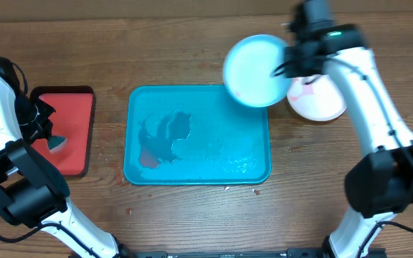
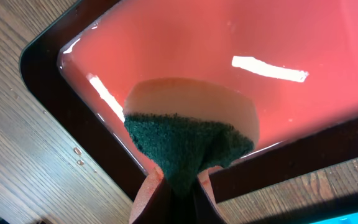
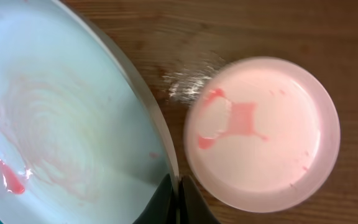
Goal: Clean dirty plates on tray and stack at the side
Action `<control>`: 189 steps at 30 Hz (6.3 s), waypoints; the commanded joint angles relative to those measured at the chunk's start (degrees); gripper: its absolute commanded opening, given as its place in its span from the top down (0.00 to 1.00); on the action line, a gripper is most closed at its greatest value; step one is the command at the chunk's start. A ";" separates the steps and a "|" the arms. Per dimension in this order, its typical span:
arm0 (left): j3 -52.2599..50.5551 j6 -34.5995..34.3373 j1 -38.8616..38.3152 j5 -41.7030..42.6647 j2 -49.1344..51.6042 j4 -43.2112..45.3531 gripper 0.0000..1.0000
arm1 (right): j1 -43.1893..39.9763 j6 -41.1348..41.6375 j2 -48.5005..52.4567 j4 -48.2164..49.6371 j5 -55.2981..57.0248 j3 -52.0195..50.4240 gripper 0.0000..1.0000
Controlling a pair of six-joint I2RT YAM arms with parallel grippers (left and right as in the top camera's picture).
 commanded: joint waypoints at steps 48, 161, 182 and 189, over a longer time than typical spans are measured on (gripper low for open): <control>-0.81 4.02 -1.14 2.05 5.46 10.62 0.96 | -12.94 1.86 -11.04 -0.15 -33.81 -17.18 0.00; -32.54 24.09 1.38 29.88 -76.94 8.13 0.00 | 5.20 2.32 -109.74 58.07 -10.64 -98.90 0.00; -32.54 24.09 1.38 29.88 -76.87 8.13 0.00 | -2.14 2.47 -111.45 65.37 -2.64 -106.64 0.00; -32.54 24.09 1.38 29.88 -76.87 8.13 0.00 | -2.40 0.79 -111.45 61.33 -0.22 -106.64 0.00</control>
